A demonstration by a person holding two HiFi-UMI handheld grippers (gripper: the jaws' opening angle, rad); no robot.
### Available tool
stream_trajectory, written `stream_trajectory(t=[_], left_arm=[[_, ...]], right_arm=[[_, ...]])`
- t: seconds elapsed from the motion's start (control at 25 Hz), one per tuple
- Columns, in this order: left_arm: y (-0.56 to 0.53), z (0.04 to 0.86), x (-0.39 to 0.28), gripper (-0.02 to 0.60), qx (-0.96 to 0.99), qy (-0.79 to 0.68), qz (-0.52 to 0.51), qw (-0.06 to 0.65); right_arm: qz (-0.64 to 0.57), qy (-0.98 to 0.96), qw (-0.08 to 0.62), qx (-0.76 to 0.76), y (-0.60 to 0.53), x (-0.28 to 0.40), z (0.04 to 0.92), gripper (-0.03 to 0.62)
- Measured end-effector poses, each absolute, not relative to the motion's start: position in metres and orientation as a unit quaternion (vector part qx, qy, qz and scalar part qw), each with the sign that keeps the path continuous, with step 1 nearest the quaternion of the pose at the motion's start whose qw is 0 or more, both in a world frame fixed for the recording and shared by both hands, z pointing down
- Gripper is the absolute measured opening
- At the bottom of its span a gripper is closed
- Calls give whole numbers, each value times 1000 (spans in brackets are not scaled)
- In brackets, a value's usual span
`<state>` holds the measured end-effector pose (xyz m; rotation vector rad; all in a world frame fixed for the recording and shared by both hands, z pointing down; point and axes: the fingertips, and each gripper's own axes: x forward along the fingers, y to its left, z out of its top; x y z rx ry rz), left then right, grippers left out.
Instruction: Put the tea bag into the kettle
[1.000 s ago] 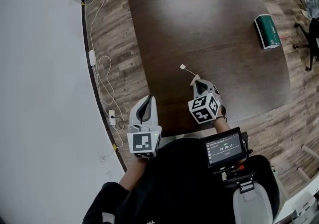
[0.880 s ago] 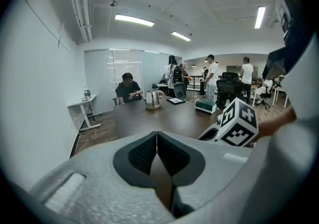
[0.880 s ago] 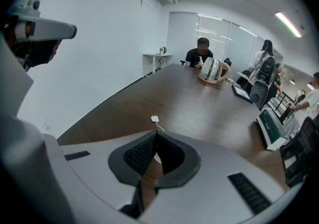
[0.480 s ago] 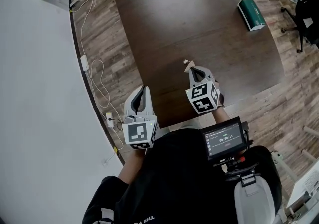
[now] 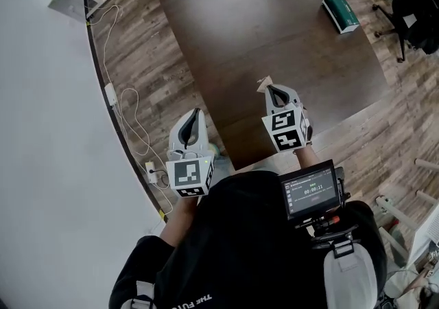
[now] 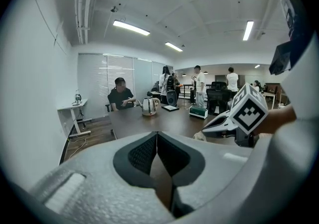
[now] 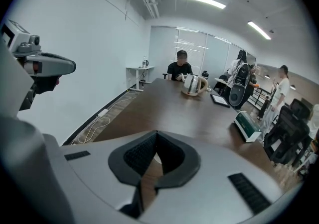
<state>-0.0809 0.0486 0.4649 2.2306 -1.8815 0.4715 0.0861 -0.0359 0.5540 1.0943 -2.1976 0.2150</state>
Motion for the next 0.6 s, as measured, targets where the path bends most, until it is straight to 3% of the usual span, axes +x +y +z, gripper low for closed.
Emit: stream_trajectory(t=[0.6], left_arm=[[46, 439, -176, 5, 787, -598, 131, 77]], right_arm=[[96, -804, 318, 493, -13, 25, 519, 8]])
